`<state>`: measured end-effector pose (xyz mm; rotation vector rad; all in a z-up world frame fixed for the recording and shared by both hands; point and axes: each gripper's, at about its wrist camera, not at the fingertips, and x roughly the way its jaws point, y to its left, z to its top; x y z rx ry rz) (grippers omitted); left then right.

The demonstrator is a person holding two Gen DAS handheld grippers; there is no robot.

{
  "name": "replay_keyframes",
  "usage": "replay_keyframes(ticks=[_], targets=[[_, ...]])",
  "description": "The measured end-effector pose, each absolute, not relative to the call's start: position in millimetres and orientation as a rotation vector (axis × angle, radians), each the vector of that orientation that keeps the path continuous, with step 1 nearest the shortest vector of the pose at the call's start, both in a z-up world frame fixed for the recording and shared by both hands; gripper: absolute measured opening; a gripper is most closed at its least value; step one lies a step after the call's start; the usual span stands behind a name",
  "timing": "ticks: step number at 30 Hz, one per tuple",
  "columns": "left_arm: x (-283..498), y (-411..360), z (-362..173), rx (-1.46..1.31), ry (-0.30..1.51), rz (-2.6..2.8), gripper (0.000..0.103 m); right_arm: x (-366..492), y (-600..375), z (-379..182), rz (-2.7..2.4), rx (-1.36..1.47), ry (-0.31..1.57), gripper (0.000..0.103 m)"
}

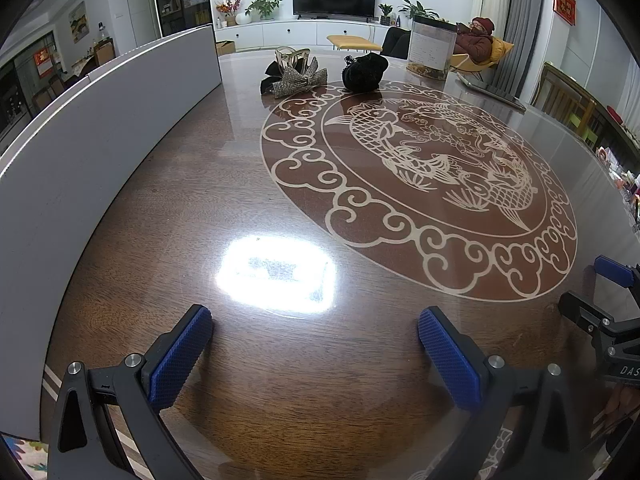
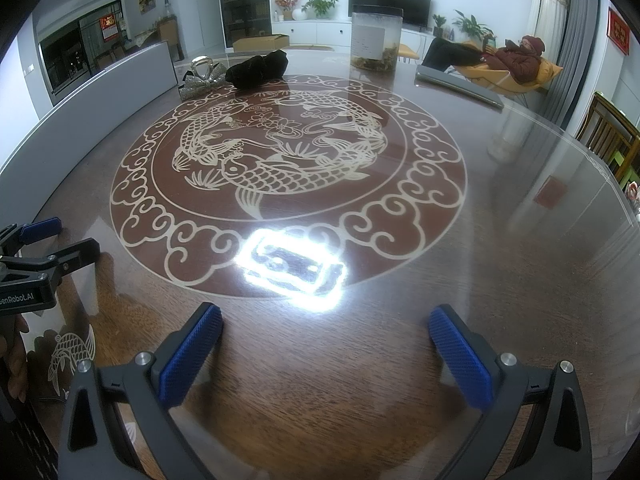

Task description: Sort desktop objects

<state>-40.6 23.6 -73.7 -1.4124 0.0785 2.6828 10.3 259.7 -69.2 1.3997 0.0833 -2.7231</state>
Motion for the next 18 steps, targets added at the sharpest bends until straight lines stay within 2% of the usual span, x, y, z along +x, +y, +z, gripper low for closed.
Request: replay_keyframes(ticks=[18], targets=[[-40.5,23.3,-73.6,-1.412,0.078,2.683,0.103,10.4,260.0,-69.2,-2.723,1.399,0.083,0.103]])
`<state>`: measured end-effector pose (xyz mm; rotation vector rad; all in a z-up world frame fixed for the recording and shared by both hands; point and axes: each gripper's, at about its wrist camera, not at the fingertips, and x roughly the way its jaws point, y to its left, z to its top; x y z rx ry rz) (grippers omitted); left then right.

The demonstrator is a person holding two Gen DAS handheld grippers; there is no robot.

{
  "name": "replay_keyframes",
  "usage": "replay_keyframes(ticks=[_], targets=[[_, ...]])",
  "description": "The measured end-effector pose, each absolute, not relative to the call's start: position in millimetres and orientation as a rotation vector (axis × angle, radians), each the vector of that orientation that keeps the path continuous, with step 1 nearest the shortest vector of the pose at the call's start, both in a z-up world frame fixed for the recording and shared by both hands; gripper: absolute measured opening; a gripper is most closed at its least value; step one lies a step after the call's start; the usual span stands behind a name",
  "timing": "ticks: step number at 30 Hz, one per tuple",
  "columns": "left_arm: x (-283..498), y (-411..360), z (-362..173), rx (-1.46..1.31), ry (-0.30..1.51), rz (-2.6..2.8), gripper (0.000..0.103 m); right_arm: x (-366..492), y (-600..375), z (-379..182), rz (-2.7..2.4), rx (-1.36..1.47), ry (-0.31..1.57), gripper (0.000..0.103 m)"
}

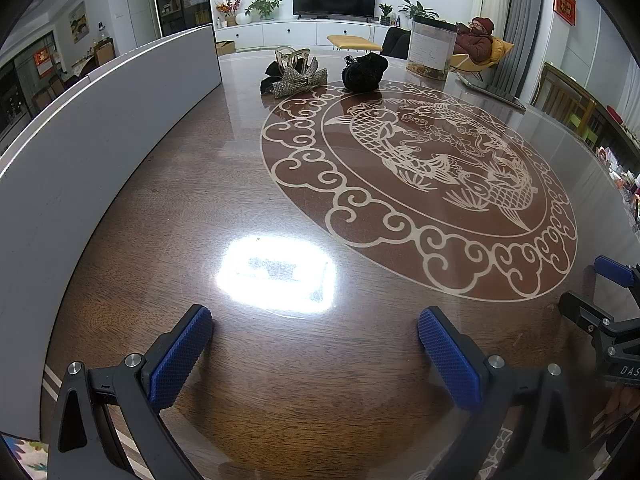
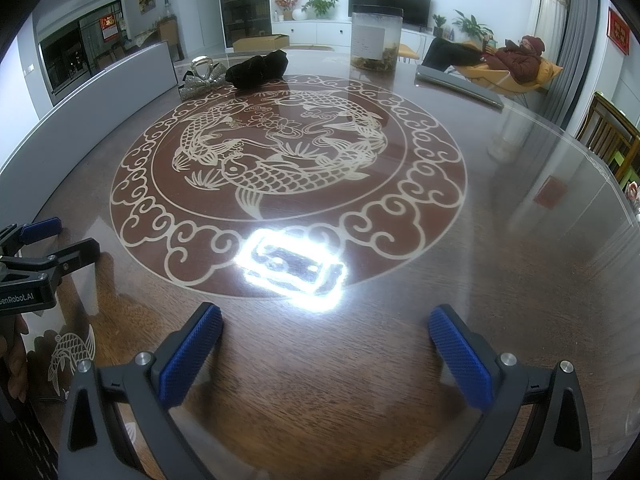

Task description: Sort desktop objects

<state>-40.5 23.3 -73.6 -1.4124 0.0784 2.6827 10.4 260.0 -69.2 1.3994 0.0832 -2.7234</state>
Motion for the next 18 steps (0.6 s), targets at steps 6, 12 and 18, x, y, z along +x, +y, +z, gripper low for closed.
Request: replay_keyframes(ticks=[6,12,18], targets=[[-40.2,23.3,-73.3,-1.412,0.079,2.683,0.103,10.7,260.4,-68.7,-2.723,1.399,0.083,0.103],[-40.4,23.2,-73.5,-1.413,0.079,2.682,0.103,11.0,260.2,-69.1,-2.723,1.399,0.083,0.103],[-40.1,22.2,-73.4,-1.415,0.079,2.684,0.103,10.9,260.5,-68.7,-2.723,1.399,0.083,0.103]])
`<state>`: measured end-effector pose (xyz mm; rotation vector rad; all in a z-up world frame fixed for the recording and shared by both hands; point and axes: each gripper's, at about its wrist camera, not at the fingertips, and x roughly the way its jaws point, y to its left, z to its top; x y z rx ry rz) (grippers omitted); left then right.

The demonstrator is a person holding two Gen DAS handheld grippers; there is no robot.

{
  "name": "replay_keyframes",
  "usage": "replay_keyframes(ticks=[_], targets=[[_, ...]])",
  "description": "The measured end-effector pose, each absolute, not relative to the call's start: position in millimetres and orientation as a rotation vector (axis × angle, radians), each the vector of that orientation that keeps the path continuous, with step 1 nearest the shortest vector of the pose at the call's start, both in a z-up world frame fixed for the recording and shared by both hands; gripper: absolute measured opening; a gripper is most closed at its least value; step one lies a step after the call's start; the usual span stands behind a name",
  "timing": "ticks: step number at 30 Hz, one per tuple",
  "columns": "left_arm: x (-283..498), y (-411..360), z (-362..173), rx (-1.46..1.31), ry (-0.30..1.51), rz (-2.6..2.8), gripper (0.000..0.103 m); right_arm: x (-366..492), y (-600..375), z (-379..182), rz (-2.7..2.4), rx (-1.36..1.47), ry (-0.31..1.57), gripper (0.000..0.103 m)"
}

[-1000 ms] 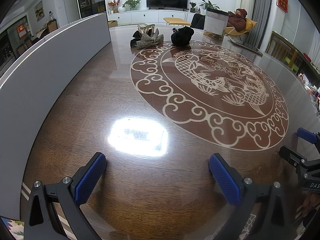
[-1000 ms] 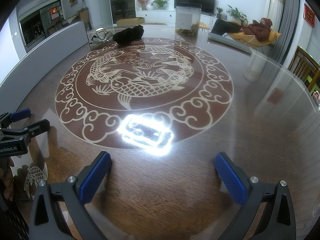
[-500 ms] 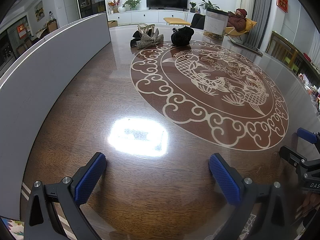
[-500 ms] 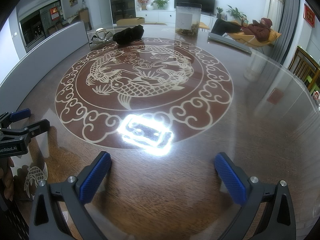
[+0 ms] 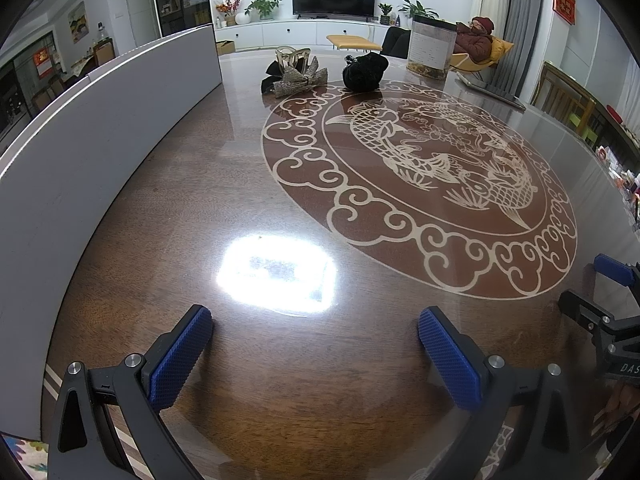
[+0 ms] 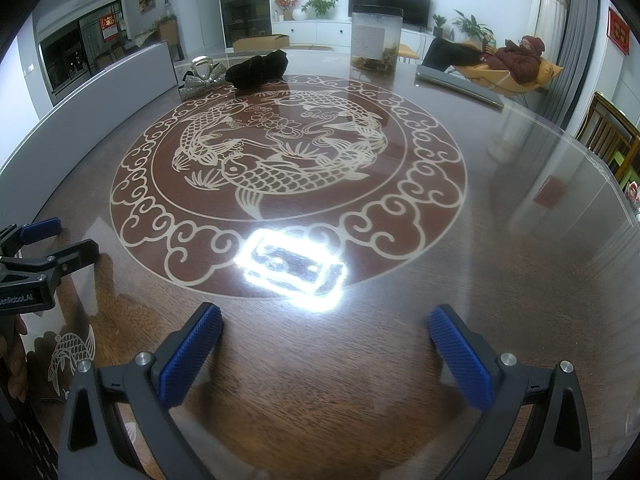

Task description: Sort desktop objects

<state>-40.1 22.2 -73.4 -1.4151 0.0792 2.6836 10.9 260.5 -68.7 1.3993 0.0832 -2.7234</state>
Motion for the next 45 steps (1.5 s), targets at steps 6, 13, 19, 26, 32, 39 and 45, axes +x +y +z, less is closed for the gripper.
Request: replay_keyframes(ticks=[6,13,19,26,32,39,45], targets=[[-42.5,21.4,-73.8,-1.419,0.074,2.694,0.103,11.5,260.3,-68.9,-2.724,1.399,0.083,0.103],[-42.3,20.1,-74.0,-1.421,0.067,2.699,0.103,-22.4,249.7,-71.5,-2.641,1.382,0.138,0.103],[-46.7,-1.2,-73.7,-1.465,-0.009,2.786,0.103,-126.6,211.2,-73.6,-2.58,1.358,0.183,0.103],[-50.6,-11.2,-73.9,-1.484,-0.046,2.821,0.103,-219.3,144.6,-74.6,-2.496,1.297,0.187,0.103],[-51.1,-10.9,-75.0,-1.485,-0.046,2.821,0.103,-282.2,131.9,-74.0,-2.592,1.333,0.067,0.103],[-51.5,-11.6,-74.8,-1.487,-0.048,2.822,0.103,-301.4,139.3,-65.7,-2.606,1.302,0.063,0.038],[-51.8,-11.7,-74.7,-1.486,-0.049,2.822,0.103,-248.8,161.8,-67.2,-2.557,1.288,0.161,0.038]])
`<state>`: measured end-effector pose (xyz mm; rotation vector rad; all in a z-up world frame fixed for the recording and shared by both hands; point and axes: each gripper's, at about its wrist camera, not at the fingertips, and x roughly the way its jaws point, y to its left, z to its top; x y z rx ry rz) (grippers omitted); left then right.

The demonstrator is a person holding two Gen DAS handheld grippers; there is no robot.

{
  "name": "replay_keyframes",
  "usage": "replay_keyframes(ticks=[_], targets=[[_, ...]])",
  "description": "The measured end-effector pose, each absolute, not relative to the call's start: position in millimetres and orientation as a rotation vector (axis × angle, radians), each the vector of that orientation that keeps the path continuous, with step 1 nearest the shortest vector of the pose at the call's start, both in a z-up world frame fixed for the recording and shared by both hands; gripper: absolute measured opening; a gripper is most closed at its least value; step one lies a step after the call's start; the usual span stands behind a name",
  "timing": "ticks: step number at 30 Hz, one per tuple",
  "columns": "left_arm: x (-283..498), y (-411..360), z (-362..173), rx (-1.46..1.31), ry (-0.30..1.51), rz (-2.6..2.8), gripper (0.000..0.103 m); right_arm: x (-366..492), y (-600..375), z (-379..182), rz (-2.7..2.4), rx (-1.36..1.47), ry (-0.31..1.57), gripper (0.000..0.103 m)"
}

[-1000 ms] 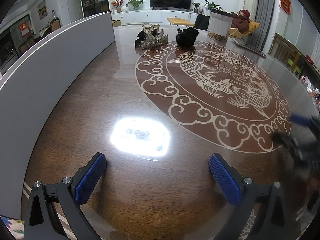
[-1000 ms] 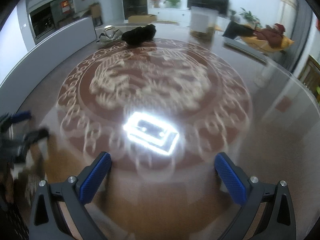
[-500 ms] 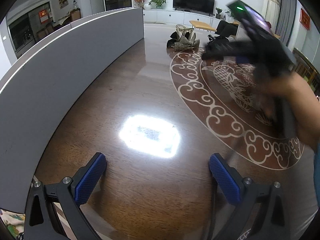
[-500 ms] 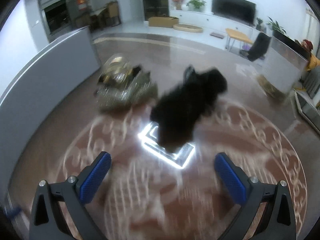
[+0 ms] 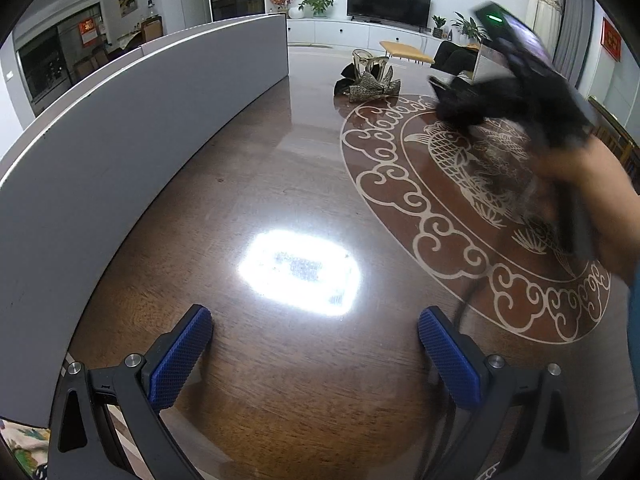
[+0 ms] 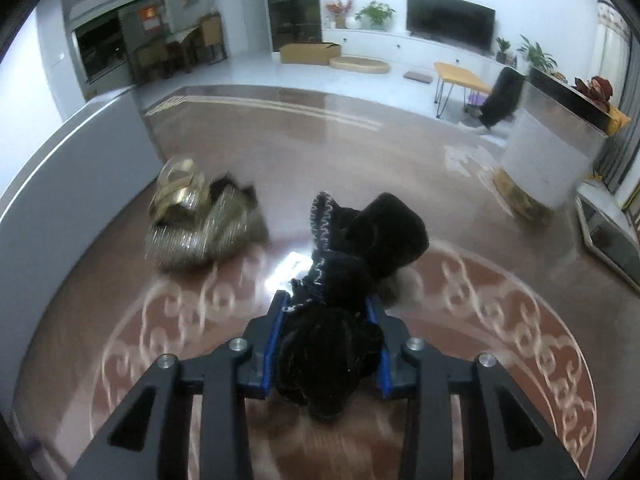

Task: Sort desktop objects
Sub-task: 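Move the right tool onto the black fuzzy pouch and close on it, then lift the black pouch with the right tool and hold it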

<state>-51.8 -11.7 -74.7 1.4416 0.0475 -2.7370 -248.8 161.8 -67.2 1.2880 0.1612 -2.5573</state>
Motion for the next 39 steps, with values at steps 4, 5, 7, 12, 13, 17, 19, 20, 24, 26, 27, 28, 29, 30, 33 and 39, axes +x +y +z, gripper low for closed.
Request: replay_keyframes(ticks=[4,5,7,12,13,17,19,20,24,26,27,28,29,30,33,39], targets=[[-52.1,-11.6,-74.7,1.442,0.048,-2.737,0.103,-191.1,191.8,-67.4,-2.533,1.292,0.219,0.038],[-52.0,-11.5,-74.7,1.441,0.047,-2.737,0.103,-169.8,201.8,-67.5,-2.537,1.288,0.247,0.038],[-52.1,-11.5,-74.4,1.441,0.046,-2.737,0.103,-137.8,220.8,-67.5,-2.549,1.277,0.261,0.038],[-51.1,-11.7,-74.4,1.441,0.046,-2.738,0.103,-51.8,262.7,-67.0,-2.6,1.272,0.217,0.038],[-51.0,-11.9,-74.4,1.441,0.046,-2.738,0.103,-37.3,267.1,-67.3,-2.611,1.266,0.204,0.039],[-51.1,-11.8,-74.2,1.441,0.046,-2.738,0.103,-7.4,277.3,-65.2,-2.671,1.29,0.181,0.073],[-50.7,-11.6,-74.1,1.441,0.046,-2.739,0.103,-11.5,280.0,-68.2,-2.669,1.36,0.162,0.103],[-50.7,-11.6,-73.9,1.441,0.045,-2.739,0.103,-13.9,285.0,-68.9,-2.671,1.372,0.113,0.103],[-49.7,-11.2,-73.5,1.441,0.045,-2.739,0.103,-19.8,288.6,-71.4,-2.684,1.381,0.11,0.103],[-49.6,-11.3,-73.6,1.441,0.045,-2.739,0.103,-19.6,287.7,-71.1,-2.685,1.381,0.112,0.103],[-49.5,-11.2,-73.6,1.441,0.045,-2.739,0.103,-19.2,288.0,-71.1,-2.685,1.381,0.111,0.103],[-49.5,-11.2,-73.5,1.441,0.044,-2.739,0.103,-19.2,287.8,-71.2,-2.685,1.381,0.111,0.103],[-49.4,-11.2,-73.6,1.441,0.044,-2.739,0.103,-19.0,287.8,-71.1,-2.685,1.381,0.111,0.103],[-49.3,-11.2,-73.4,1.441,0.044,-2.739,0.103,-18.9,287.8,-71.2,-2.685,1.381,0.111,0.103],[-48.8,-11.1,-73.5,1.441,0.044,-2.741,0.103,-18.5,287.8,-71.0,-2.685,1.38,0.111,0.103],[-49.0,-10.8,-73.7,1.441,0.045,-2.74,0.103,-18.0,287.8,-70.7,-2.685,1.38,0.111,0.103]])
